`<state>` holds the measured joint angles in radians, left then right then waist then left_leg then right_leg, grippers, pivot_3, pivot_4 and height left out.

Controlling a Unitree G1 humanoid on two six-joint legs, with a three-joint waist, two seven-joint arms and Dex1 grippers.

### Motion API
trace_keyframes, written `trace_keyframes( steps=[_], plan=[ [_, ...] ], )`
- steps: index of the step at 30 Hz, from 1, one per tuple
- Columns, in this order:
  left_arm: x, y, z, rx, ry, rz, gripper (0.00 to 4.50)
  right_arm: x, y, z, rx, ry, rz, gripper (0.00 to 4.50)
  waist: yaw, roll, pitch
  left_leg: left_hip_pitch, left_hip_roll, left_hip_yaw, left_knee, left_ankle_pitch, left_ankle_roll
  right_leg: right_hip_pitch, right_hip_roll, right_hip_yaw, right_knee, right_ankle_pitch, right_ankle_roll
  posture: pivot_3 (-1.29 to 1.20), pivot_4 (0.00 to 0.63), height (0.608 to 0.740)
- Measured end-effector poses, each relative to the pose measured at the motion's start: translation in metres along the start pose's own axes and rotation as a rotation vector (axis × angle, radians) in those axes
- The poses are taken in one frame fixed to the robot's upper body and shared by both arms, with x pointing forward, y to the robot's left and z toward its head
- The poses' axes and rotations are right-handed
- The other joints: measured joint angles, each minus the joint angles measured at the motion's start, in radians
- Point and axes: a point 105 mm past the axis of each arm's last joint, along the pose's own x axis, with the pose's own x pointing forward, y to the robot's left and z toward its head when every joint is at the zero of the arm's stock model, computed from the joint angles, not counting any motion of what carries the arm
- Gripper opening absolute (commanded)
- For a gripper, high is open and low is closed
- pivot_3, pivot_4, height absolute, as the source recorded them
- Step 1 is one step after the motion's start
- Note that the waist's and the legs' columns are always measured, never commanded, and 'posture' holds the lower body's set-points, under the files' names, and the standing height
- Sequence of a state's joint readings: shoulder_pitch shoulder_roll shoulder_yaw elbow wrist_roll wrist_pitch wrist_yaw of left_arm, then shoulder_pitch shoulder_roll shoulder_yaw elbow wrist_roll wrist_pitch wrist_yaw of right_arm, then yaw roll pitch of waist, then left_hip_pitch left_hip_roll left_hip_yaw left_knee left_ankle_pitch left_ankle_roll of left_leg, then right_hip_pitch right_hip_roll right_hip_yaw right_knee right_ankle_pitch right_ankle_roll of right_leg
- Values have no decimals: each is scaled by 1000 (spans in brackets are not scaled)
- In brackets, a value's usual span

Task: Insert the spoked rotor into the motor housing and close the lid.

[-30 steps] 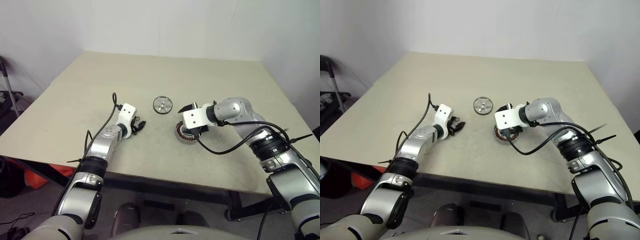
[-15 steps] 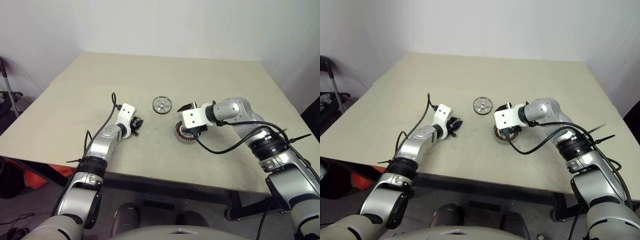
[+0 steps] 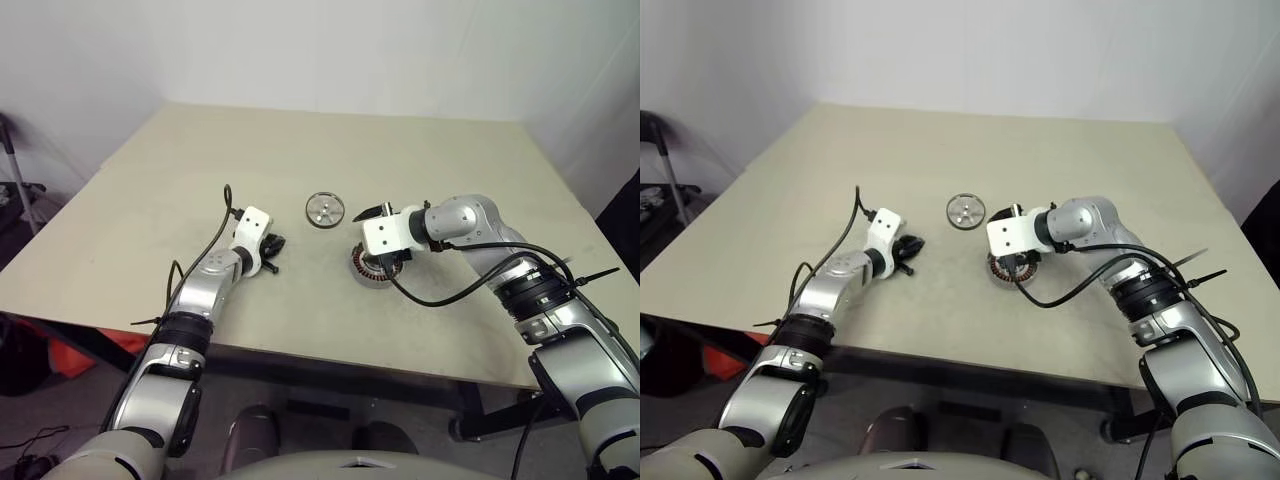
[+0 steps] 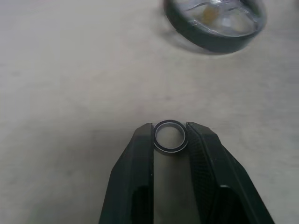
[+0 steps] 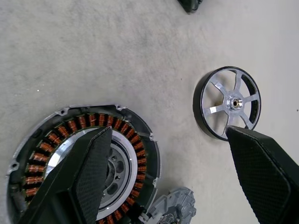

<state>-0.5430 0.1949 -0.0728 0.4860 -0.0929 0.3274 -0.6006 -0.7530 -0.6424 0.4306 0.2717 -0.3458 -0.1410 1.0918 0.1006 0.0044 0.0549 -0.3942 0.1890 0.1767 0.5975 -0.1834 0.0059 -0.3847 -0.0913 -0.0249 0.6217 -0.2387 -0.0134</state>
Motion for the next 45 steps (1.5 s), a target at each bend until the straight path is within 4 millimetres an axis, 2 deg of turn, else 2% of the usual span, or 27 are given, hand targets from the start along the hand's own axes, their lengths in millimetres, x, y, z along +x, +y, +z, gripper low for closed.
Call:
trace_keyframes(
  steps=[4, 10, 15, 19, 22, 25, 30, 37, 45],
  plan=[
    [8, -33, 12, 10, -30, -186, 687, -3, -3, -5, 23, 24, -29, 4011, -2, -1, 1, -3, 0, 0, 0, 0, 0, -4, 0, 0, 1, 0, 0, 0, 0, 740],
    [11, -45, 33, 71, -50, -304, 687, -30, -7, -46, 137, 158, -133, 4011, -3, 0, 3, -4, 0, 0, 0, 0, 0, -4, 0, 0, 1, 0, 0, 0, 0, 740],
    [19, -59, 49, 98, -66, -394, 687, -49, 5, -68, 233, 238, -185, 4011, 0, 0, 4, -4, 0, 0, 0, 0, 0, -4, 0, 0, 1, 0, 0, 0, 0, 740],
    [22, -75, 63, 101, -92, -488, 687, -65, 19, -76, 273, 280, -217, 4011, 3, 0, 4, -4, 0, 0, 0, 0, 1, -4, 0, 0, 0, 0, 0, 0, 0, 740],
    [26, -94, 74, 106, -107, -587, 687, -63, 43, -76, 360, 276, -200, 4011, 5, 0, 5, -4, 0, 0, 0, 0, 1, -4, 0, 0, 0, 0, 0, 0, 0, 740],
    [30, -111, 84, 134, -105, -662, 687, -63, 54, -72, 418, 270, -208, 4011, 4, 1, 5, -3, 0, 0, 0, 0, 1, -3, 0, 0, 0, 0, 0, 0, 0, 740],
    [40, -121, 73, 192, -47, -687, 687, -71, 58, -64, 463, 272, -262, 4011, 1, 1, 4, 0, 0, 0, 0, 0, 1, -1, 0, 0, 0, 0, 0, 0, 0, 740],
    [46, -119, 56, 252, 8, -666, 687, -81, 59, -66, 492, 307, -317, 4011, 5, 1, 4, 1, 0, 0, 0, 0, 1, 0, 0, 0, 0, 0, 0, 0, 0, 740],
    [54, -119, 44, 281, 26, -619, 687, -82, 56, -63, 498, 309, -334, 4011, 5, 2, 4, 1, 0, 0, 0, 0, 1, 0, -1, 0, 0, 0, 0, 0, 0, 740]
  ],
)
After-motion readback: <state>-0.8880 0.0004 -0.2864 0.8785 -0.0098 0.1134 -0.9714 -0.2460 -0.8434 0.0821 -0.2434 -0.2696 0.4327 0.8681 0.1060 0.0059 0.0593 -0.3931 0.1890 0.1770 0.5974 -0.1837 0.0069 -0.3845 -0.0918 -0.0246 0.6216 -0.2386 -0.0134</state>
